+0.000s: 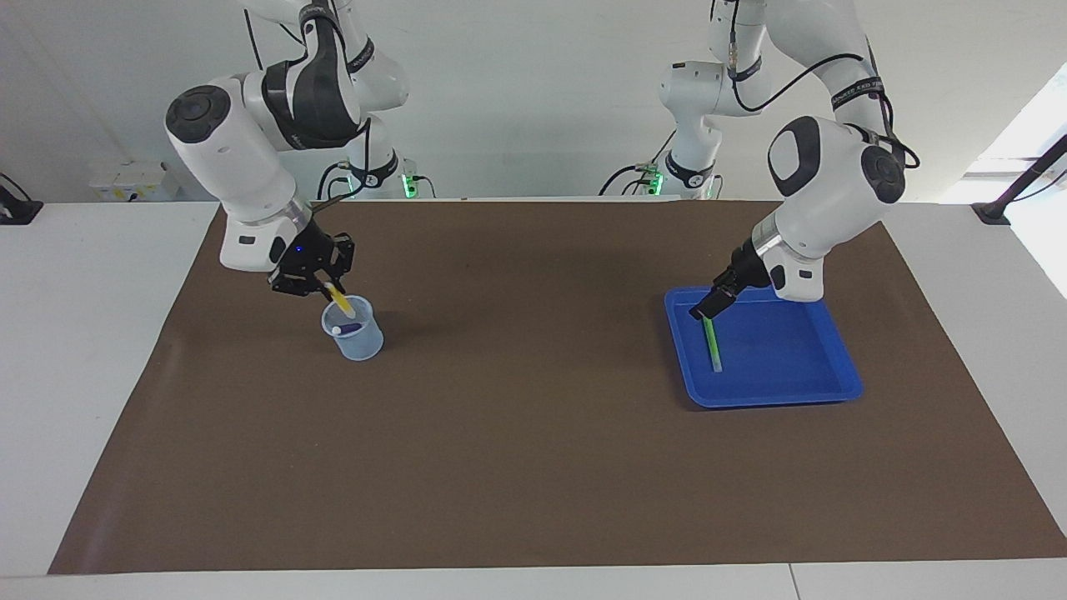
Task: Transfer and insert pens with both arms
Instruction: 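Open the left gripper while the right gripper inserts the yellow pen, then grasp the green pen with the left gripper while the right gripper returns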
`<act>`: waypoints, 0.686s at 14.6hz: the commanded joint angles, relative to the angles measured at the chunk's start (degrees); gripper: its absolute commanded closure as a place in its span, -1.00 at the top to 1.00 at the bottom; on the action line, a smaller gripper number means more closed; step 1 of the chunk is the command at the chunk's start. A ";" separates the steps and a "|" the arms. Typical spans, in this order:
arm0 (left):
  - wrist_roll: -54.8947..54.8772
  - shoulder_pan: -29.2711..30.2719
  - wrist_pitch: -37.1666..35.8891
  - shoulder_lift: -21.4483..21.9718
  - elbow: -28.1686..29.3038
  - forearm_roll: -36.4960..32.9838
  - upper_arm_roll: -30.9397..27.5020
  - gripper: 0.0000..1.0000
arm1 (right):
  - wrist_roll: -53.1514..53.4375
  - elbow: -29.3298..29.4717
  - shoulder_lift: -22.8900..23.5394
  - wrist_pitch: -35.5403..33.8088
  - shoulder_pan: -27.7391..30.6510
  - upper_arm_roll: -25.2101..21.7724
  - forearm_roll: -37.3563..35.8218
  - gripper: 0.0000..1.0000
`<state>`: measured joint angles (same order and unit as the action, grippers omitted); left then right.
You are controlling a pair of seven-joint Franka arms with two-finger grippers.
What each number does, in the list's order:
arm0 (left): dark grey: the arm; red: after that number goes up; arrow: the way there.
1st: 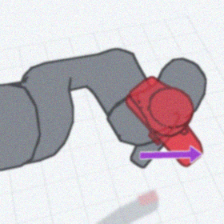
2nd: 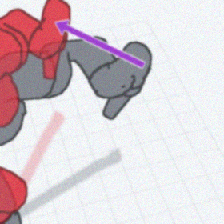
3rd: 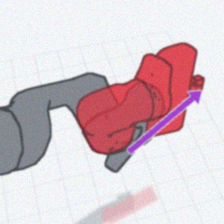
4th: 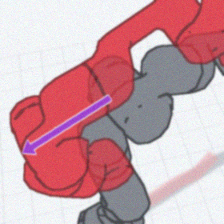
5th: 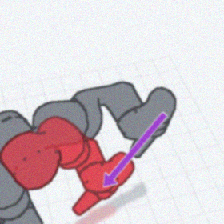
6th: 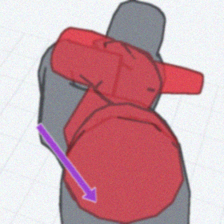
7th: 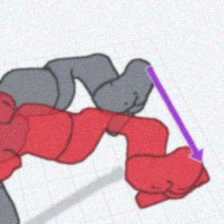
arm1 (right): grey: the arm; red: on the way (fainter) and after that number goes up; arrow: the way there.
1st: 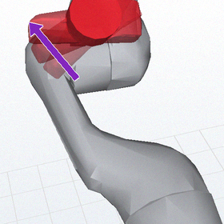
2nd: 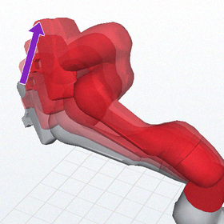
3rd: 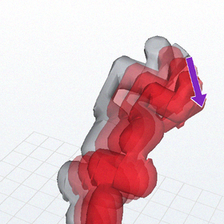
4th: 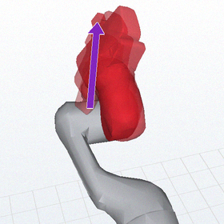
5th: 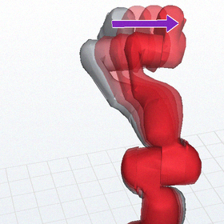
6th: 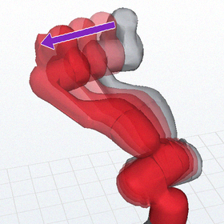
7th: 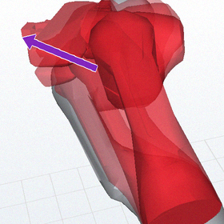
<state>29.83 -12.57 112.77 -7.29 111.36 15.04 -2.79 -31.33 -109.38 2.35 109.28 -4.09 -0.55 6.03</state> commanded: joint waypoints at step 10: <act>-35.71 0.53 15.63 -7.12 7.29 -10.11 0.42 0.91 | 0.03 3.03 -1.91 -7.32 0.40 0.90 9.66 1.00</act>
<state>-3.56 -11.68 126.89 -13.51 118.71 6.94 -2.25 -31.35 -108.06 0.92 104.31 -4.15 -0.32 10.73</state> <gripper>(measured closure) 0.013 0.022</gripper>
